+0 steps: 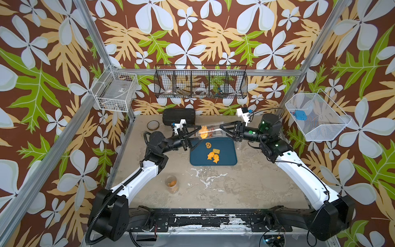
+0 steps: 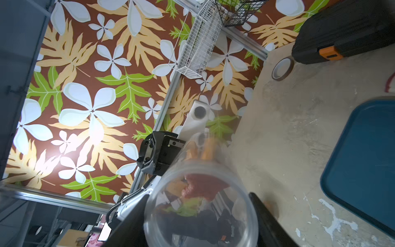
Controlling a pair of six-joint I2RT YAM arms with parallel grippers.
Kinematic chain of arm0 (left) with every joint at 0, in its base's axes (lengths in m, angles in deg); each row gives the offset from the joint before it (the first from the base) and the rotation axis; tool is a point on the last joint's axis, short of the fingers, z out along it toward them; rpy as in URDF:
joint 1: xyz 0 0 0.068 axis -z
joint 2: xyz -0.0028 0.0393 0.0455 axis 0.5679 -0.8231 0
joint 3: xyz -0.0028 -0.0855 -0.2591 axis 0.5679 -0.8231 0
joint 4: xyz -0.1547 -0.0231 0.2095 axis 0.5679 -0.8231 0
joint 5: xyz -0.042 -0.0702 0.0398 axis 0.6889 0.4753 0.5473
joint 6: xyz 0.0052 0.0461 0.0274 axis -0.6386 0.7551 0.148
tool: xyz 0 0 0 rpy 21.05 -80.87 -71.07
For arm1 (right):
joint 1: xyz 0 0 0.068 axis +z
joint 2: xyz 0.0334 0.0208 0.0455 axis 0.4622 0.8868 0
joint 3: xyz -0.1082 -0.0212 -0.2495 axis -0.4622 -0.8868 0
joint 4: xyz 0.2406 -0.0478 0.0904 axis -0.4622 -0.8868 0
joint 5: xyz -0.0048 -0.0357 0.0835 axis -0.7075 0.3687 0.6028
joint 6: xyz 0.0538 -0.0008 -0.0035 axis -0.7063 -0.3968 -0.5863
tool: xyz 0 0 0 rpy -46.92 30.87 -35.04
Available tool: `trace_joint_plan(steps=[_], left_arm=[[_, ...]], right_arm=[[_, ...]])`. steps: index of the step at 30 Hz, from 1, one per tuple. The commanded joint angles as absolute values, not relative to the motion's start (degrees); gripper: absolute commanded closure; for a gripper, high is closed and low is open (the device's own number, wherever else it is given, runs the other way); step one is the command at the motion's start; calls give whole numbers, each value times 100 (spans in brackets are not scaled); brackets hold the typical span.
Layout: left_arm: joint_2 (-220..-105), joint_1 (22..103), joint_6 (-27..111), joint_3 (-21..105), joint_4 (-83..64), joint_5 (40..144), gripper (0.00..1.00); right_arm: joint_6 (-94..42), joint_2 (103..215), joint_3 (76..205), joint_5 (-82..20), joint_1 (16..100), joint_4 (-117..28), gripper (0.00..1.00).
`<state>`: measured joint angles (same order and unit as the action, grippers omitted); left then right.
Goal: Pour the cookies out of the jar
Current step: Pick up the jar from the center of the board.
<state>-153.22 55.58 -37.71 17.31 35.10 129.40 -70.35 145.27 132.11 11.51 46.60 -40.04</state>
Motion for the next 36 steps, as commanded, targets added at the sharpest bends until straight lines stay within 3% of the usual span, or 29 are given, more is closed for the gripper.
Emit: trace_joint_plan(steps=[1,11,17,25,36], left_arm=[[-15432,5643,-4027,1914,4100,13088,0],[-15637,5710,-4119,2065,4176,13136,0],[-15549,5693,-3346,2064,2998,13159,0],[-15554,5649,-3479,2013,3141,13172,0],[-15476,5649,-3445,1954,3067,13278,7]], right_arm=[[-7264,14589,13211,1264,4699,-3591,43],[-7321,14745,13110,1431,4786,-3427,43],[-7131,14698,13200,1503,4792,-3659,43],[-7135,14644,13052,1634,4829,-3632,44],[-6935,14810,12954,1618,4924,-3924,44]])
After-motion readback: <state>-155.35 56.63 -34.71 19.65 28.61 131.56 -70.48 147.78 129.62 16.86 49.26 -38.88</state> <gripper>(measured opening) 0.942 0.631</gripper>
